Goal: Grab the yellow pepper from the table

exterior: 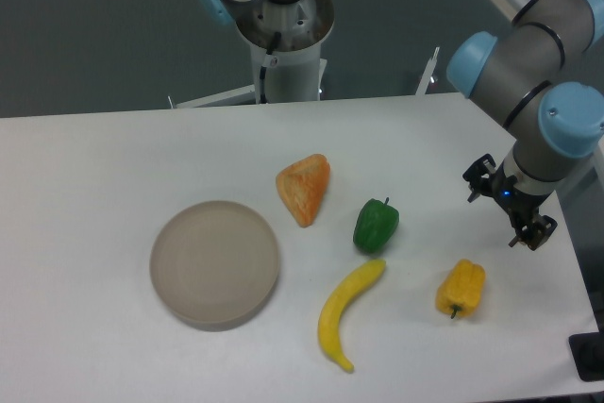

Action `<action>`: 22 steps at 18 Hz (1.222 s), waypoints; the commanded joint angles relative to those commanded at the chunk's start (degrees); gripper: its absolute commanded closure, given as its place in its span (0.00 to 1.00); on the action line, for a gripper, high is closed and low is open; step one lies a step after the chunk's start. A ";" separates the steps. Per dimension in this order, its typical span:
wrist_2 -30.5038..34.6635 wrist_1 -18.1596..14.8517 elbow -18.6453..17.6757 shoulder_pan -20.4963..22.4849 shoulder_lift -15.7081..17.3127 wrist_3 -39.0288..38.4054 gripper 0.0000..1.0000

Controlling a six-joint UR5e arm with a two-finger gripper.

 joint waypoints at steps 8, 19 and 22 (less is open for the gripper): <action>-0.09 1.49 -0.44 0.00 -0.44 0.00 0.00; -7.12 2.28 5.35 -1.40 -4.91 -19.95 0.00; -6.77 6.23 6.07 -2.46 -7.03 -22.67 0.00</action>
